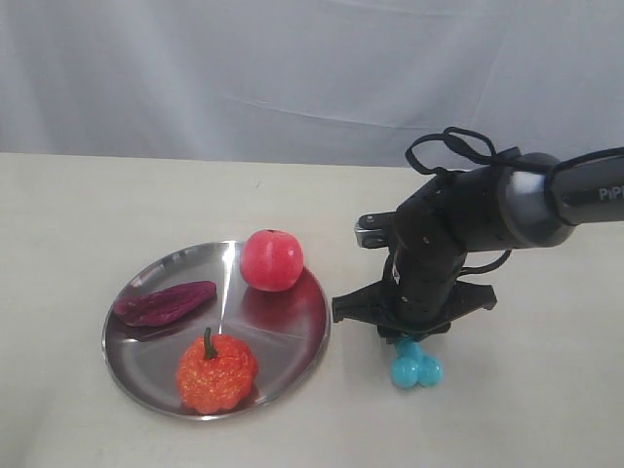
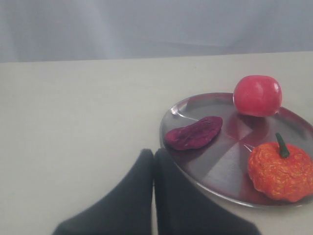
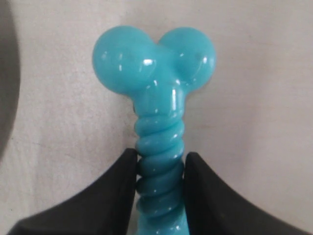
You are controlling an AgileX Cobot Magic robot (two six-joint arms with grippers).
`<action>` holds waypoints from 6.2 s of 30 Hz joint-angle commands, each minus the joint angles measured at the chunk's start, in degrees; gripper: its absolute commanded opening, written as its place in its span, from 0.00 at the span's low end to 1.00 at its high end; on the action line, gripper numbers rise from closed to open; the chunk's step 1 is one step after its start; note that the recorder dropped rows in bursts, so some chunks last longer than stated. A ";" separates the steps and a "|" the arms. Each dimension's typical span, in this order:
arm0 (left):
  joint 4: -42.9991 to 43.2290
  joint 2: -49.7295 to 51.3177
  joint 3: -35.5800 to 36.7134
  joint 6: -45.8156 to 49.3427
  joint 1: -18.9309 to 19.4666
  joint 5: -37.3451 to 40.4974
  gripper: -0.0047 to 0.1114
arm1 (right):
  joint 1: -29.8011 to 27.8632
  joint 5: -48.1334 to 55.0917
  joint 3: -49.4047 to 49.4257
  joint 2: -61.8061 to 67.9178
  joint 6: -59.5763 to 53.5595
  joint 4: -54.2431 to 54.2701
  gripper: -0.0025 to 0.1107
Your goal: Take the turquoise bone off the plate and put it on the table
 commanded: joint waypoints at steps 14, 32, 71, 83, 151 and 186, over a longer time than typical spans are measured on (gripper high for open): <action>0.02 -0.07 0.19 -0.12 -0.13 -0.04 0.04 | -0.04 -0.85 0.09 -1.58 -2.88 -0.66 0.67; 0.02 -0.07 0.19 -0.12 -0.13 -0.04 0.04 | 3.44 14.51 3.93 -25.10 -0.02 -5.20 0.67; 0.02 -0.07 0.19 -0.12 -0.13 -0.04 0.04 | 12.07 13.92 24.68 -61.37 2.35 -6.47 0.02; 0.02 -0.07 0.19 -0.12 -0.13 -0.04 0.04 | 11.76 -1.86 32.92 -82.32 2.65 -13.41 0.02; 0.02 -0.07 0.19 0.03 -0.13 -0.04 0.04 | -23.32 -23.20 66.53 -112.79 -34.61 11.82 0.02; 0.02 -0.07 0.19 -0.10 -0.13 -0.04 0.04 | -23.32 -16.94 66.53 -113.06 -33.92 13.91 0.02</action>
